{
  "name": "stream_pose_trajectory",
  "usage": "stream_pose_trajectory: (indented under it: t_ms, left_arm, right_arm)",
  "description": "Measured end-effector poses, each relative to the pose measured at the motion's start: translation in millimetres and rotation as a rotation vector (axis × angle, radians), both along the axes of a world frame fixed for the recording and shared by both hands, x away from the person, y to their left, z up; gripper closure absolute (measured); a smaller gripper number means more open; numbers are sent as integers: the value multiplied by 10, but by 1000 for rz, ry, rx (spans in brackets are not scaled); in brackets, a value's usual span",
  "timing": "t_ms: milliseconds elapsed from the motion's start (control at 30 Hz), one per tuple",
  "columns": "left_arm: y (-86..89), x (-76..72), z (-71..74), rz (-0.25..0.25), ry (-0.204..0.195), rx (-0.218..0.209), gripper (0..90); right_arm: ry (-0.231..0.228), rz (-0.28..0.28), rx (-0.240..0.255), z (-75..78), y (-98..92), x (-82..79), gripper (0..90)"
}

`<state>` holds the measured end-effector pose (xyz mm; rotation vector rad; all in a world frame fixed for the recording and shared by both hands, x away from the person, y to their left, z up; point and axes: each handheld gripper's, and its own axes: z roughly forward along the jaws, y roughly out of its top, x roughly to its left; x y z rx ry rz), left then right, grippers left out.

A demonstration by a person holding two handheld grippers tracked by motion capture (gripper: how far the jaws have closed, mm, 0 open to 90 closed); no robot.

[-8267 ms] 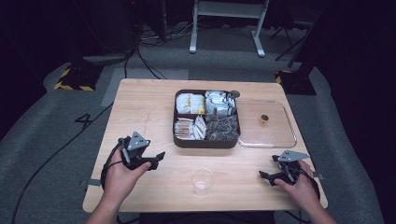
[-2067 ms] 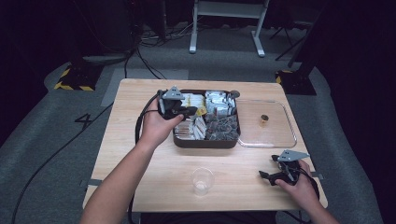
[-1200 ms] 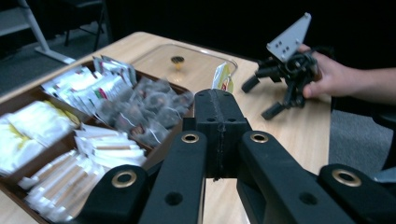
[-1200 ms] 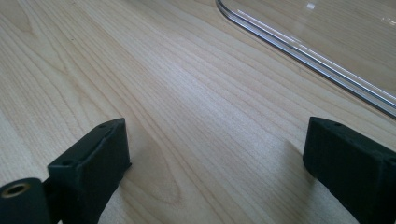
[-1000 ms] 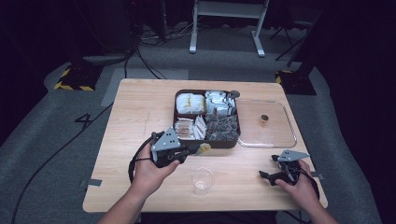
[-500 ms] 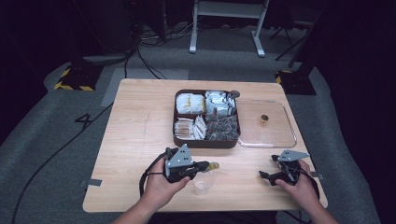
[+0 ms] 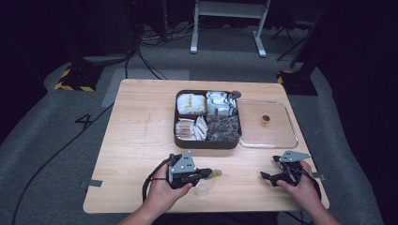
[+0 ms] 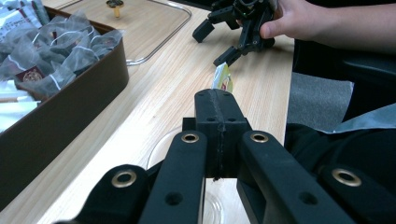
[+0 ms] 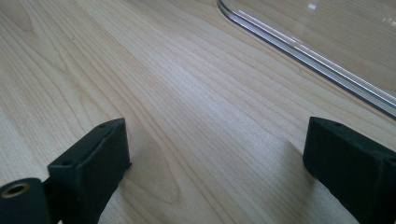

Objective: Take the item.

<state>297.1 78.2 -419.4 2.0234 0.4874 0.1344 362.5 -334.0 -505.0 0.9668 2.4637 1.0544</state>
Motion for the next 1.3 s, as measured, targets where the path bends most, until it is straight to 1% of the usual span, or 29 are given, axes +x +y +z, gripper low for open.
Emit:
stream_pose_trajectory:
  t_ms: [200, 233, 267, 300, 333, 367, 400, 433, 467, 500, 533, 600, 633, 667, 733, 767, 833, 900, 1000, 1033, 1133, 1300]
  left_arm:
    - [22, -27, -18, -3, 13, 2, 890]
    - [26, -29, -23, -1, 19, 9, 815]
    - [26, -33, -26, 7, 26, 9, 815]
    - [22, -39, -22, 19, 41, 18, 736]
    - [21, -43, -17, 23, 43, 14, 638]
    - [27, -50, -12, 26, 40, 1, 592]
    - [29, -50, -5, 24, 37, 4, 592]
    - [28, -57, 8, 28, 30, 6, 560]
    - [27, -58, 12, 31, 25, 4, 560]
    - [25, -59, 14, 32, 22, 5, 513]
    - [24, -56, 14, 32, 17, 11, 513]
    - [29, -45, 16, 36, 11, 22, 467]
    - [33, -39, 19, 38, 11, 30, 450]
    - [41, -29, 27, 39, 5, 47, 450]
    - [65, -25, 52, 51, -7, 59, 419]
    - [78, -24, 64, 58, -8, 60, 419]
    - [122, -19, 100, 75, -14, 71, 397]
    - [189, -12, 134, 105, -24, 89, 386]
    - [296, -4, 163, 153, -25, 109, 369]
    - [334, 0, 169, 167, -26, 121, 362]
    - [438, -2, 174, 214, -26, 149, 352]
    - [598, -4, 157, 270, -14, 194, 321]
  right_arm:
    - [0, 0, 0, 0, 0, 0, 72]
    - [0, 1, 1, -1, 0, 0, 72]
    - [0, 1, 1, -1, 0, 0, 72]
    - [0, 1, 1, -1, 0, 0, 72]
    - [0, 1, 1, -1, 0, 0, 72]
    - [0, 1, 1, -1, 0, 0, 72]
    - [0, 1, 1, -1, 0, 0, 72]
    - [0, 1, 1, -1, 0, 0, 72]
    - [0, 1, 1, -1, 0, 0, 72]
    - [0, 1, 1, -1, 0, 0, 72]
    - [0, 1, 1, -1, 0, 0, 72]
    - [0, 1, 1, -1, 0, 0, 72]
    - [0, 1, 1, -1, 0, 0, 72]
    - [0, 1, 1, -1, 0, 0, 72]
    - [0, 1, 1, -1, 0, 0, 72]
    - [0, 1, 1, -1, 0, 0, 72]
    - [0, 1, 1, -1, 0, 0, 72]
    - [0, 1, 1, -1, 0, 1, 72]
    - [0, 1, 1, -1, 0, 0, 72]
    - [0, 1, 1, -1, 0, 0, 72]
    - [0, 1, 1, -1, 0, 0, 72]
    - [0, 1, 1, -1, 0, 0, 72]
